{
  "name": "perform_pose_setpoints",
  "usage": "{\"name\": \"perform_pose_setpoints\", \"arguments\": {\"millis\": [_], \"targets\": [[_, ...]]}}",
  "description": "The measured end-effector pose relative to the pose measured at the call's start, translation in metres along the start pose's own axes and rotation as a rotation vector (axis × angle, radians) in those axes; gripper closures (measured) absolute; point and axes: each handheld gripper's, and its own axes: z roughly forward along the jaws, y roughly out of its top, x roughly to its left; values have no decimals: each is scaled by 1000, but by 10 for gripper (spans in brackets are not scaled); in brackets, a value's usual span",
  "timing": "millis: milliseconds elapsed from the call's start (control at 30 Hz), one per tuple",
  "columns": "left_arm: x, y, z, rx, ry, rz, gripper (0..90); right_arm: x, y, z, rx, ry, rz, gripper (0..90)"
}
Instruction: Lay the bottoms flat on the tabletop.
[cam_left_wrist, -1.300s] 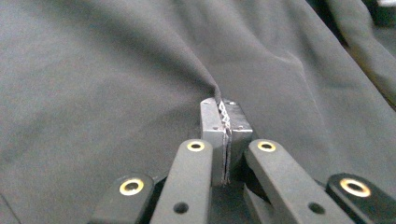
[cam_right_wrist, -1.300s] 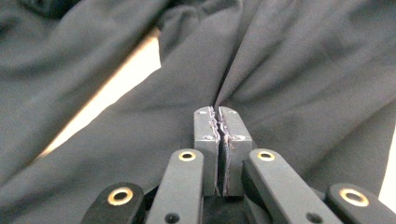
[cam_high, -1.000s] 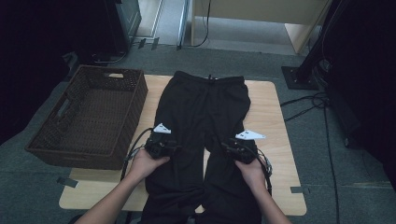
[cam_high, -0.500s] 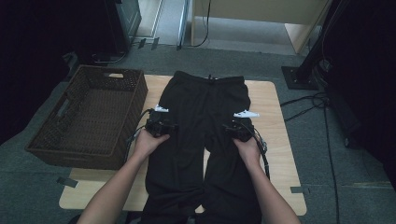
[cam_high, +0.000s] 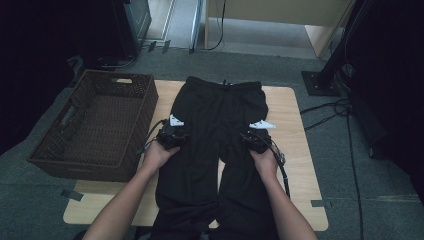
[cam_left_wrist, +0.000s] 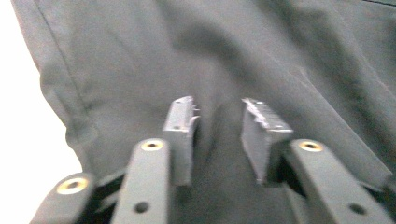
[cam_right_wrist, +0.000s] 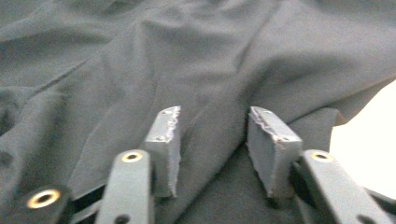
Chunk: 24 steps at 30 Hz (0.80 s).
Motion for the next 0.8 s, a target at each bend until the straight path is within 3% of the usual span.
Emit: {"name": "perform_pose_setpoints", "arguments": {"millis": [167, 267, 333, 500, 633, 800], "targets": [[-4, -6, -4, -10, -51, -9, 875, -4, -2, -5, 10, -2, -5, 743], [-10, -9, -9, 17, -89, -6, 891, -7, -3, -10, 36, -5, -6, 830], [-15, -12, -13, 27, -111, -2, 891, -10, -4, -15, 58, -2, 0, 842], [-25, -26, -25, 42, -181, -44, 892, -14, -15, -31, 80, 14, 15, 843], [-37, -37, -35, 43, -172, -20, 885, -13, -26, -44, 77, 35, 28, 835], [-46, -49, -45, 34, -195, -49, 874, -11, -38, -58, 79, 65, 43, 837]]}}
